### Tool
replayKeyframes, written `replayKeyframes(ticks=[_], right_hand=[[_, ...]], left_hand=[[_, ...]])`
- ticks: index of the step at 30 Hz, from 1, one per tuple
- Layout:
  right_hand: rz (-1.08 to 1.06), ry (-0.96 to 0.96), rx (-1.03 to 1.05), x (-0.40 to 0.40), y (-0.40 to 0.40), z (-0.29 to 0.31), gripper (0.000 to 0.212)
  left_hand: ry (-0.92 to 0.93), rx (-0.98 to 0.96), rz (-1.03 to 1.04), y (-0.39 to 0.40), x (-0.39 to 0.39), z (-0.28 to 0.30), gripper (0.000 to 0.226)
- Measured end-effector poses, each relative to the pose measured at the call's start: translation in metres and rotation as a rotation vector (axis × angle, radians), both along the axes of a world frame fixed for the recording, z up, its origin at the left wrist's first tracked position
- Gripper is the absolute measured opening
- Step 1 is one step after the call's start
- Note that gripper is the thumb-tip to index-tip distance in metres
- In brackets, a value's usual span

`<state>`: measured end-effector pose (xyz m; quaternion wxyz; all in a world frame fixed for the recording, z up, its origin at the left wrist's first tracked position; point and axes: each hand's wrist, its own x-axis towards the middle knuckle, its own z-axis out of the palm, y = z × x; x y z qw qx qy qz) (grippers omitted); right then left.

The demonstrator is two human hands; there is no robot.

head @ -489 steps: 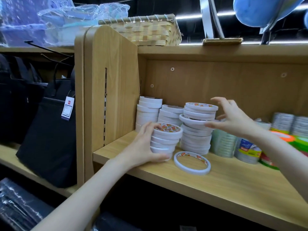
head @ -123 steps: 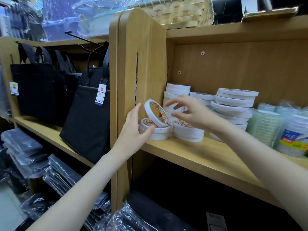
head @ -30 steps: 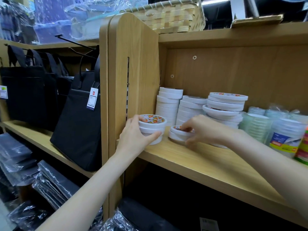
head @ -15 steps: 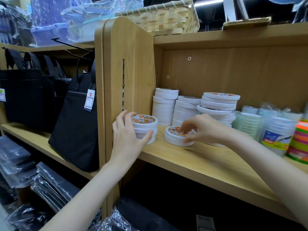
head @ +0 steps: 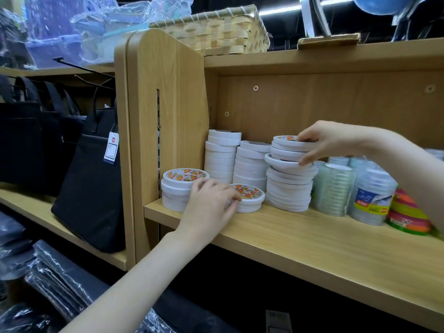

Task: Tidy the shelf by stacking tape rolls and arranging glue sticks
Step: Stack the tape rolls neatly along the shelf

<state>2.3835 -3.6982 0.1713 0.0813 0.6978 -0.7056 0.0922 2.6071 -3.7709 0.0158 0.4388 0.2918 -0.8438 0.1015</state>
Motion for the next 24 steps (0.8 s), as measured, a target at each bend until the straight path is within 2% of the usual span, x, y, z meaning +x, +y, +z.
replayKeyframes(ticks=[3, 6, 10, 14, 20, 24], right_hand=[[0.014, -0.002, 0.067, 0.005, 0.002, 0.005, 0.018], [0.008, -0.055, 0.101, 0.002, 0.003, 0.004, 0.020], [0.003, -0.006, 0.069, 0.001, -0.001, 0.003, 0.028], [0.046, -0.008, 0.001, 0.001, -0.001, -0.001, 0.025], [0.238, -0.063, -0.245, 0.033, 0.007, 0.010, 0.021], [0.297, 0.004, -0.156, 0.067, -0.016, -0.021, 0.032]], left_hand=[[-0.102, 0.012, -0.009, 0.000, 0.002, 0.001, 0.007], [-0.137, -0.043, -0.003, 0.002, 0.002, -0.001, 0.012], [-0.208, -0.135, 0.164, 0.001, 0.003, -0.003, 0.034], [-0.243, -0.198, 0.265, -0.006, 0.006, -0.002, 0.037], [-0.098, -0.147, 0.216, -0.009, 0.010, -0.008, 0.035], [-0.014, -0.135, 0.209, -0.009, 0.017, -0.008, 0.029]])
